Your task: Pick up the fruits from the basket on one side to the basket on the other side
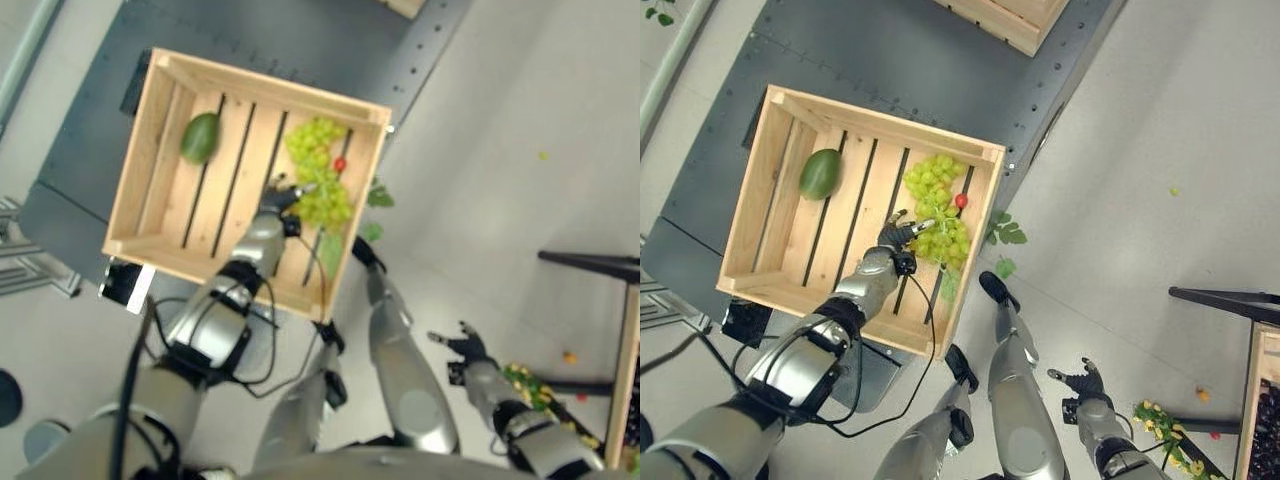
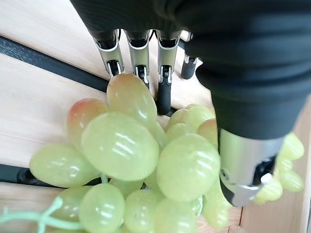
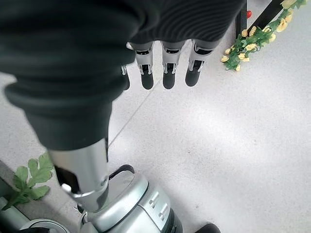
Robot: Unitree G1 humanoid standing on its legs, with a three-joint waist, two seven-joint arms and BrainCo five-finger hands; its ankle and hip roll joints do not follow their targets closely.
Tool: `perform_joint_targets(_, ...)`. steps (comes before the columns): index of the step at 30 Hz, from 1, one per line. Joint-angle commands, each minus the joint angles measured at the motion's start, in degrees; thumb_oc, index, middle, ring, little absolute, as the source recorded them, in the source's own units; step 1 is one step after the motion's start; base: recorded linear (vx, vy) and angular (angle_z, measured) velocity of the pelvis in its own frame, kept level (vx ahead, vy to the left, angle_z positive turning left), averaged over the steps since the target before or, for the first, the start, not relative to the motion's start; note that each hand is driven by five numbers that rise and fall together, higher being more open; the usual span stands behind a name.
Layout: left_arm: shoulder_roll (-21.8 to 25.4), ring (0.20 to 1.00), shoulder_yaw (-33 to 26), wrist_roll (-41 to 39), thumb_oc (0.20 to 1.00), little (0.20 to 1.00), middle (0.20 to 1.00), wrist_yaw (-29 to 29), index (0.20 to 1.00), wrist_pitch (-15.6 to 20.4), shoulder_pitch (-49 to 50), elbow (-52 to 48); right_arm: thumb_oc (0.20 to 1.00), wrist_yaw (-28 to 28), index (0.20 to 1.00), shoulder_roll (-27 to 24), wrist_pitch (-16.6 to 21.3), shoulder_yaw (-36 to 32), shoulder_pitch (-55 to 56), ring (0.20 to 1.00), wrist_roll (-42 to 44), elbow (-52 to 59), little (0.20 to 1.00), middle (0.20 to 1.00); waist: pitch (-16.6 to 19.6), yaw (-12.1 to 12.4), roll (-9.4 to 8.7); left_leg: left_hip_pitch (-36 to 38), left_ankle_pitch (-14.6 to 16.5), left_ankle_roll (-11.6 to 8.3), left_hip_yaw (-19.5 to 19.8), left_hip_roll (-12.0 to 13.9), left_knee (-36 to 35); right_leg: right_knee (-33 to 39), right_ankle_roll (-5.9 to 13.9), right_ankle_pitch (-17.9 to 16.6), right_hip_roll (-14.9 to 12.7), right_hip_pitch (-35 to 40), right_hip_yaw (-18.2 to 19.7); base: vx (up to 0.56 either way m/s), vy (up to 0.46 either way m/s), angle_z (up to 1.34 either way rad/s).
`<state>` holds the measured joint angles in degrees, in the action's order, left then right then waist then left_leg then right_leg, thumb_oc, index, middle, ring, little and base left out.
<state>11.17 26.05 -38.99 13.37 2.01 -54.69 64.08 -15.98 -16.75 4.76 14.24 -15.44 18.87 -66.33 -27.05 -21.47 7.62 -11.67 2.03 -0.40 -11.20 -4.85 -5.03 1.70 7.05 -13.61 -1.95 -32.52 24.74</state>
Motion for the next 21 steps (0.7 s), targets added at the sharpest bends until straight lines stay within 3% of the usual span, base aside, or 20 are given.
perform_joint_targets(1,-7.51,1.000,-0.37,2.68,1.000,1.000,1.000,-4.48,1.000,-0.70,-4.26,3.25,1.000,-0.91,1.000,-1.54,0.80,2.32,3.80,1.000,1.24,-1.05,1.000,1.000,0.53,-2.41,-2.33,-5.69,4.77,-3.04,0.37,2.07,11.52,1.11,0.07,3.94,2.89,3.86,0.60,0.00,0.000,0.00)
perform_joint_targets(2,-7.91,1.000,0.21,3.85,1.000,1.000,1.000,-4.59,1.000,-0.81,-4.40,3.34,1.000,-1.02,1.000,-1.55,0.83,2.36,3.73,1.000,1.20,-1.11,1.000,1.000,0.54,-2.41,-2.38,-5.76,4.73,-3.08,0.42,2.08,11.59,1.11,0.05,3.92,2.85,3.88,0.58,0.00,0.000,0.00)
perform_joint_targets(3,-8.12,0.799,0.61,4.78,0.799,0.799,0.799,-4.48,0.799,-0.85,-4.47,3.31,1.000,-1.04,1.000,-1.48,0.94,2.47,3.77,1.000,1.22,-1.03,1.000,1.000,0.55,-2.40,-2.45,-5.81,4.72,-3.10,0.47,2.13,11.63,1.16,0.05,3.91,2.85,3.92,0.56,0.00,0.000,0.00)
perform_joint_targets(4,-8.64,0.231,1.12,5.78,0.231,0.231,0.231,-4.19,0.231,-0.68,-4.66,3.07,1.000,-1.09,1.000,-1.52,1.13,2.39,3.68,1.000,1.29,-1.11,1.000,1.000,0.48,-2.33,-2.61,-6.01,4.73,-3.12,0.51,2.13,11.87,1.06,0.05,3.87,2.75,3.89,0.49,0.00,0.000,0.00)
perform_joint_targets(5,-8.77,0.200,1.23,6.11,0.200,0.200,0.200,-4.06,0.200,-0.68,-4.69,3.05,1.000,-1.14,1.000,-1.52,1.20,2.34,3.74,1.000,1.38,-1.11,1.000,1.000,0.47,-2.30,-2.70,-6.12,4.72,-3.13,0.51,2.16,11.99,1.04,0.04,3.86,2.73,3.88,0.49,0.00,0.000,0.00)
perform_joint_targets(21,-9.26,0.200,0.85,6.95,0.200,0.200,0.200,-3.23,0.200,-0.55,-3.93,3.43,1.000,-1.58,1.000,-1.29,1.73,2.49,3.69,1.000,1.84,-1.53,1.000,1.000,0.16,-1.51,-3.21,-7.37,4.59,-3.29,1.00,2.15,13.11,0.81,0.00,3.67,2.50,3.76,0.02,0.00,0.000,0.00)
